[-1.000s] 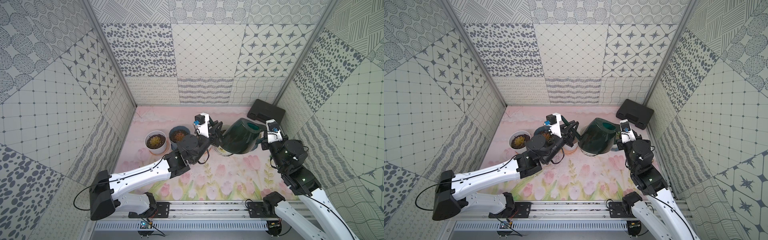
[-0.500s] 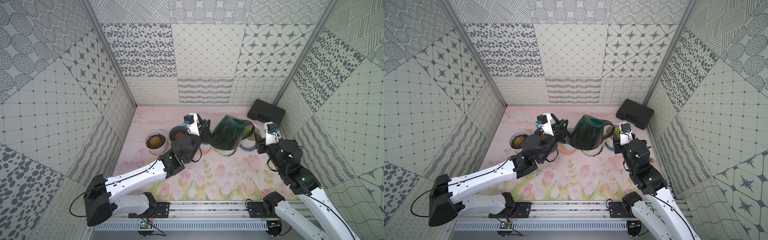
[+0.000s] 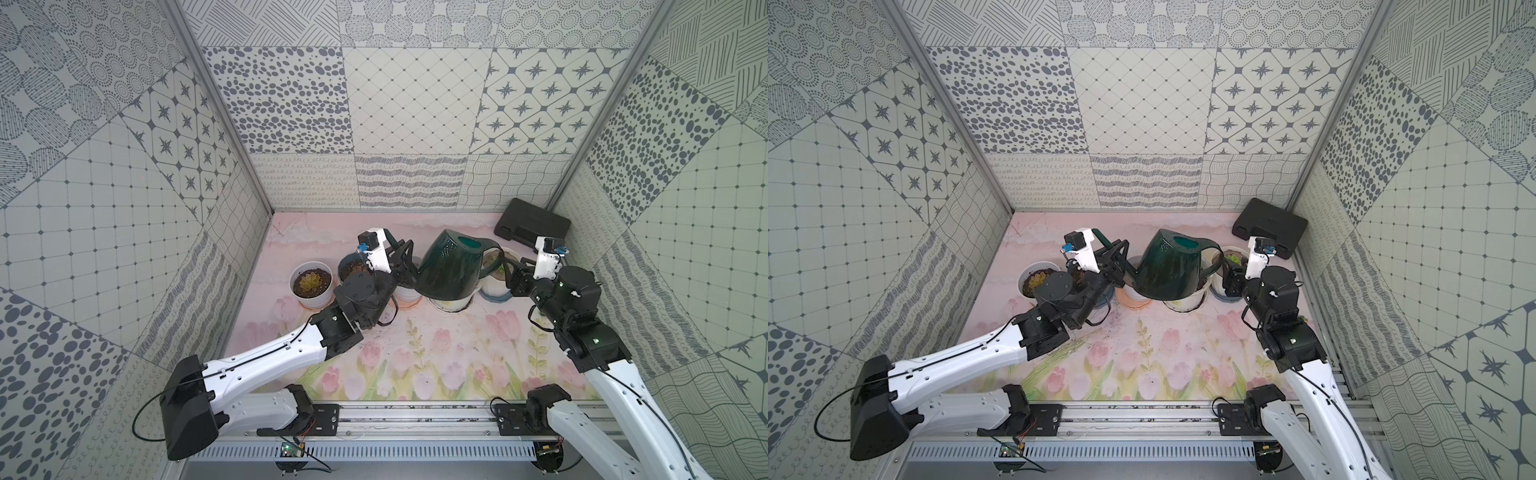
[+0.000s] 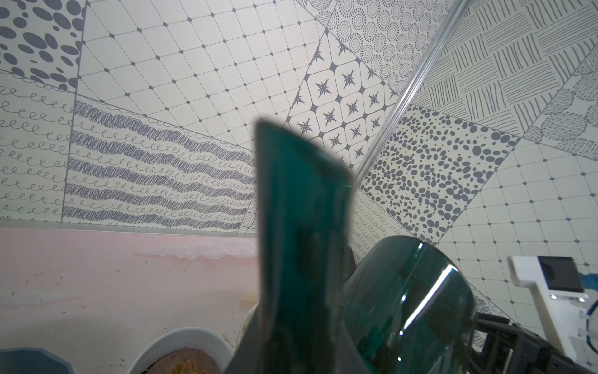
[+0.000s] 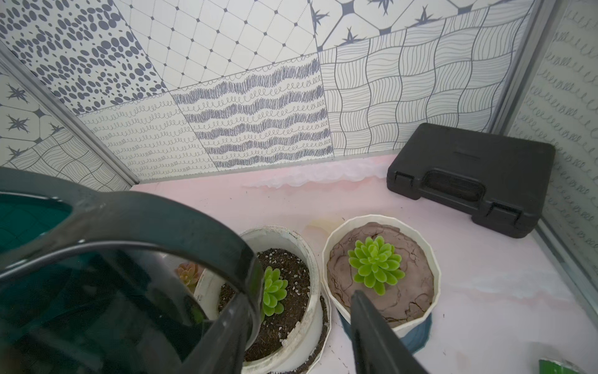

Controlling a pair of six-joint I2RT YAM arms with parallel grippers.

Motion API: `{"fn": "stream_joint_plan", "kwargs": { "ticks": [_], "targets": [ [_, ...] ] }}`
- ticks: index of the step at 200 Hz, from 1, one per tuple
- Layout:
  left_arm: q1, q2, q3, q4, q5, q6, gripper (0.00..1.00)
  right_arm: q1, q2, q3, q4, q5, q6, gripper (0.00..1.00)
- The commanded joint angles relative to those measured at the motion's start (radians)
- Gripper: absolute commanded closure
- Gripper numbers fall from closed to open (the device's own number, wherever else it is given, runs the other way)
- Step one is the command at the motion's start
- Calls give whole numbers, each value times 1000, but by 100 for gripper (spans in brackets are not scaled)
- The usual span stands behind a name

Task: Water the succulent around the soil edge
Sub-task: Adjust the watering can.

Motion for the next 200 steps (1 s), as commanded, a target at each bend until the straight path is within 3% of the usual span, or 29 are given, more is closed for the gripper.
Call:
{"fn": "stream_joint_plan", "kwargs": {
  "ticks": [1,31,121,200],
  "targets": [
    [8,-22,3,167,-10,-37,100,-6,10,-4,77,-53,53,49],
    [9,-28,-4,162,-8,-35,100,-5,18,-17,111,-26,35,51],
    [12,-8,8,159,-17,-30,100,-4,-5,-65,158,-98,68,55],
    [12,4,20,141,10,-65,100,-2,62,-67,223,-94,62,59]
  ]
}}
